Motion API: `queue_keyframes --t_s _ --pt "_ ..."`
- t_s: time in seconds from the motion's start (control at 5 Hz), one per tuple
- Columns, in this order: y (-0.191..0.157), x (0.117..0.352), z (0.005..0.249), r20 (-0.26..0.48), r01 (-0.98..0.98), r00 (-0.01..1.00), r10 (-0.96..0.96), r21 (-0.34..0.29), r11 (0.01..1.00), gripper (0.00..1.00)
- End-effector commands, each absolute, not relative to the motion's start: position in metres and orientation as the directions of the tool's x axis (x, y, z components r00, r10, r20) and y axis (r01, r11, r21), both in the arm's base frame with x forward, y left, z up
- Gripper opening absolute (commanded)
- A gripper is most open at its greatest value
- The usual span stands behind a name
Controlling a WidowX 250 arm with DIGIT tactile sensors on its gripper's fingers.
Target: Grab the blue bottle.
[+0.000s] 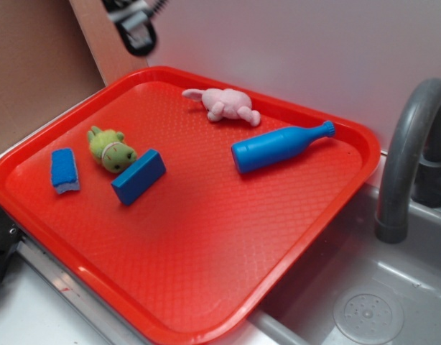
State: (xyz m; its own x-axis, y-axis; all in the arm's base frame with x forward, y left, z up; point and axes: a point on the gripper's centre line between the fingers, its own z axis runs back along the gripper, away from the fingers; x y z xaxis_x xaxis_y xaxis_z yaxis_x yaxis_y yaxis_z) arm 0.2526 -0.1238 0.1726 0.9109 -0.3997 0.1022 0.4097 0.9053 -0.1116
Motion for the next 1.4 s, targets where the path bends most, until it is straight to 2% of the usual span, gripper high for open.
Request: queue_keyframes --t_s 0.0,0.2,0.4,0.6,0.8,1.2 --pt "-0.157 0.272 0.133 0.07 0.445 0.895 -0.44 -0.102 0.89 1.0" --pt "-0.162 0.28 0.108 0.057 0.444 0.896 -0.44 -0.092 0.892 1.0" --pt "-0.165 0.288 0.092 0.037 0.449 0.893 -0.448 -0.048 0.892 1.0" --pt "-0.167 0.292 0.078 0.011 0.455 0.89 -0.455 -0.048 0.889 1.0" --pt "-0.176 0.294 0.069 0.014 0.498 0.867 -0.498 -0.064 0.865 1.0" --pt "-0.185 0.298 0.056 -0.036 0.506 0.861 -0.507 -0.049 0.861 1.0"
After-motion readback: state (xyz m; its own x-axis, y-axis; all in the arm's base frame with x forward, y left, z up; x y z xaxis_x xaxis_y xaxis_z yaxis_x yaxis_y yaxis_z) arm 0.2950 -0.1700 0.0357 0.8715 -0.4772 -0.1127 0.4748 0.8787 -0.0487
